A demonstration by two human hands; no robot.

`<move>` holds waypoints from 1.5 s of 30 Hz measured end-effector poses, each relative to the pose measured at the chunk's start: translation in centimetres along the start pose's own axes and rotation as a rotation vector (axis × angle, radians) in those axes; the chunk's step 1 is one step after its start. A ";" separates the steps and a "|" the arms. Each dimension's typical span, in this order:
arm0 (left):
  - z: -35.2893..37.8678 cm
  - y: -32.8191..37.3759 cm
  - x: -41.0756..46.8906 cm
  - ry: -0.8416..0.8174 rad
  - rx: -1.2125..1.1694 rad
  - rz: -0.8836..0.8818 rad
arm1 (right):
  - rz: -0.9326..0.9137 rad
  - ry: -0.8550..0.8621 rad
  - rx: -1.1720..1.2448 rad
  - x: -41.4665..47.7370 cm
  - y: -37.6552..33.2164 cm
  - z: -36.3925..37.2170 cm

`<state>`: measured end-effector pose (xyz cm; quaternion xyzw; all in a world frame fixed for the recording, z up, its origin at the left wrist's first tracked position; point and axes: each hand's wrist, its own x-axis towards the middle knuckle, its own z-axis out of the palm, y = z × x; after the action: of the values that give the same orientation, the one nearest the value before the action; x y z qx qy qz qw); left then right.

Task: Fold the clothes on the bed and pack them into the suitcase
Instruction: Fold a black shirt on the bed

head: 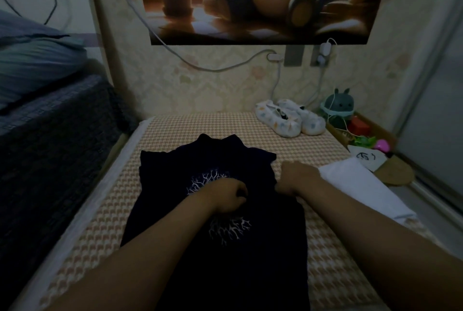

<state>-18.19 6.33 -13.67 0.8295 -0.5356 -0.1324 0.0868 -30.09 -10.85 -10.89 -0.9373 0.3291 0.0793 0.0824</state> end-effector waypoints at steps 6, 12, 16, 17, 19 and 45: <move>-0.4 -3.3 5.1 0.208 -0.097 -0.078 | -0.257 0.195 -0.227 7.4 -0.9 2.3; -1.7 -5.9 10.9 0.275 -0.061 -0.047 | -0.238 0.487 0.551 13.6 -0.7 3.8; -1.8 -7.0 15.2 0.338 -0.178 -0.045 | 0.078 0.654 0.873 16.5 0.6 0.7; -1.6 -7.1 16.0 0.343 -0.167 -0.029 | 0.173 0.666 0.896 17.2 1.2 0.1; -1.0 -7.3 17.2 0.359 -0.071 0.004 | 0.339 0.584 0.849 18.6 2.7 -0.3; -5.7 -23.9 7.5 0.260 -0.024 -0.329 | -0.504 0.239 0.229 21.7 -15.0 4.1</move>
<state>7.23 9.31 -16.05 0.9149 -0.3754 -0.0429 0.1422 -4.36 -11.57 -17.76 -0.9768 0.1002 -0.0923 0.1654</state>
